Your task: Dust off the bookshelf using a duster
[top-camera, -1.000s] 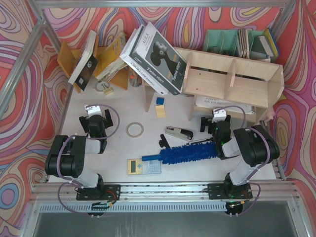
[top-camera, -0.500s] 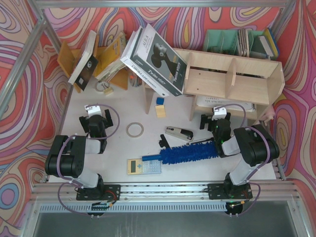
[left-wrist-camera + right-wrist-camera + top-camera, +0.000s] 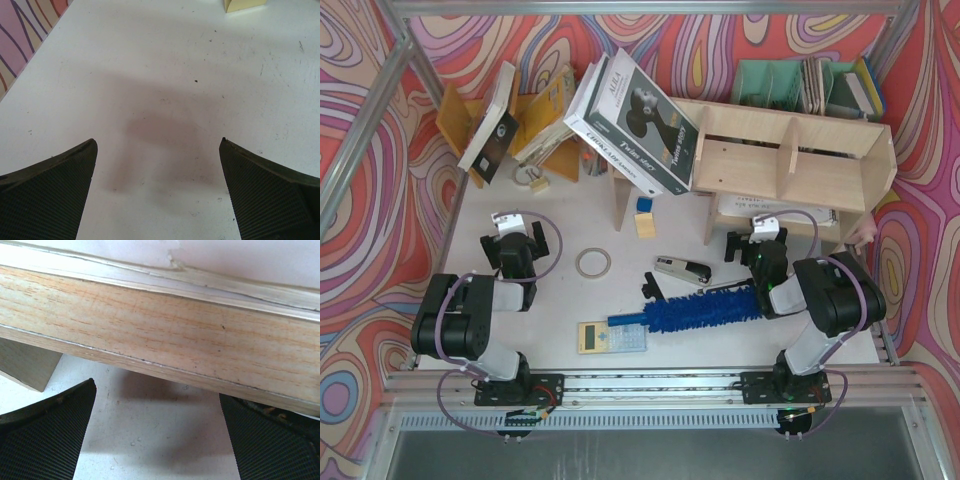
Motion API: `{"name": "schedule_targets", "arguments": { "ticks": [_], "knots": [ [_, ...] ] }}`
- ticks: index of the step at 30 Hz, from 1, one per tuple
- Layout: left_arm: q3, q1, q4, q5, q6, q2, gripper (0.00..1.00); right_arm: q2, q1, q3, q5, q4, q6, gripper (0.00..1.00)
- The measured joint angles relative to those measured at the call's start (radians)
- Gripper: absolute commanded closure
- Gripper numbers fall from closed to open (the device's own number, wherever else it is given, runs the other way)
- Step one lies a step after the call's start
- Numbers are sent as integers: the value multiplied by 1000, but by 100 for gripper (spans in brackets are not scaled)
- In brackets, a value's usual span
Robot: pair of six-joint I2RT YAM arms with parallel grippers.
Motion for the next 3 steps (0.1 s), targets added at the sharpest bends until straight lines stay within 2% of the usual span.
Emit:
{"name": "schedule_targets", "arguments": {
  "ticks": [3],
  "knots": [
    [0,0,0,0,0,0,2,0,-4,2,-2,-2,0,1]
  ]
}}
